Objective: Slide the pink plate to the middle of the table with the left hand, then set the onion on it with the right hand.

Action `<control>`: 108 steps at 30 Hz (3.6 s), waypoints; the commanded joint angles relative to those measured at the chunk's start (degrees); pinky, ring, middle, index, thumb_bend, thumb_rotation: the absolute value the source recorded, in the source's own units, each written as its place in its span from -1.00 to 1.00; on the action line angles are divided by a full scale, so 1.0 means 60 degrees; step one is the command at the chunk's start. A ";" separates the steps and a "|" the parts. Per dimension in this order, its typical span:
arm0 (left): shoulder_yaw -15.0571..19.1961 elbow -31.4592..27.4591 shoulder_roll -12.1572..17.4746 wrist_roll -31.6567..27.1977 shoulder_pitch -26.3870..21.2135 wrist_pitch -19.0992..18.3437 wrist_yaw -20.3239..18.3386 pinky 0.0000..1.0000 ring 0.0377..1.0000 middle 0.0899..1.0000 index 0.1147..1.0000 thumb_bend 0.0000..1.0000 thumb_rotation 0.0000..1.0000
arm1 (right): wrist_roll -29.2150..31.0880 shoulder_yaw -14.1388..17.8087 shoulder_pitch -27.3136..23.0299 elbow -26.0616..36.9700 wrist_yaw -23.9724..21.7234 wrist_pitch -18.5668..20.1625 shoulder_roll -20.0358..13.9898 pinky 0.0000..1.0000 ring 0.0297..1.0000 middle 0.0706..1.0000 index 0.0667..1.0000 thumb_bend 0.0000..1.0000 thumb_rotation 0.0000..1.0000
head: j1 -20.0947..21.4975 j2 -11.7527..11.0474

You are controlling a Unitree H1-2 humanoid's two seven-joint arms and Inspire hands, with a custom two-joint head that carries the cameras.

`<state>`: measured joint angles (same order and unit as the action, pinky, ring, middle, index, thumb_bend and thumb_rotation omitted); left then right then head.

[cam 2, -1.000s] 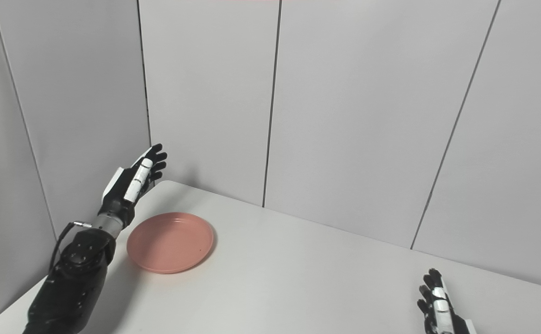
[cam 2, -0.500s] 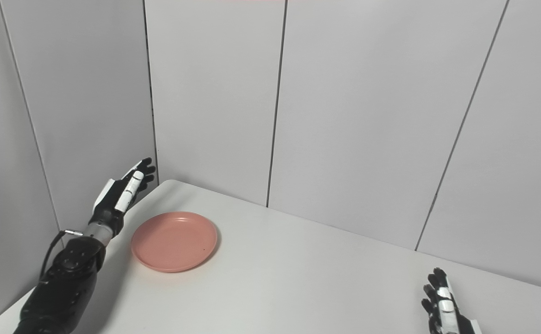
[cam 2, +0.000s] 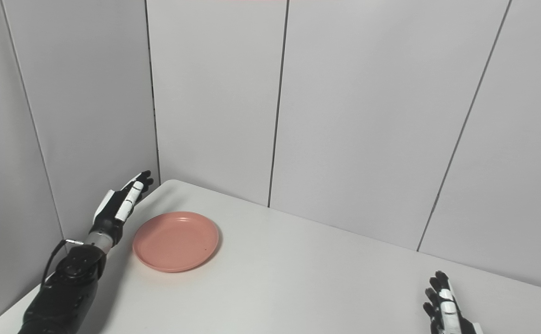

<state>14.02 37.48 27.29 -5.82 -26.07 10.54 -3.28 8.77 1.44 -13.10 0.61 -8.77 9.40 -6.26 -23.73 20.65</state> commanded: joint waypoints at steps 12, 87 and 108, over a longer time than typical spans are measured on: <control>0.0075 0.0762 0.0119 -0.0440 -0.0365 0.0707 -0.0422 0.98 0.89 0.84 0.80 0.22 1.00 | 0.0085 0.0114 -0.0322 0.0333 0.0039 -0.0005 -0.0031 1.00 1.00 1.00 1.00 -0.39 1.00 | 0.0049 -0.0018; -0.0781 -0.0039 -0.2226 -0.1023 -0.0440 -0.0129 -0.0837 0.87 0.84 0.82 0.79 0.24 1.00 | -0.0091 0.0069 -0.0398 0.0327 0.0130 -0.0220 -0.0005 1.00 1.00 1.00 1.00 -0.25 1.00 | 0.0467 0.0281; -0.1295 0.0165 -0.2759 -0.1080 -0.0639 -0.0125 -0.1229 0.85 0.83 0.81 0.79 0.27 1.00 | -0.0040 0.0009 -0.0606 -0.0462 0.0025 -0.0748 0.0194 1.00 1.00 1.00 1.00 0.01 1.00 | 0.1881 0.0656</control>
<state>7.79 38.86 12.98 -12.06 -27.22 10.07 -8.06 8.13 1.44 -13.85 -2.43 -8.13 8.86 -5.37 -12.49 24.52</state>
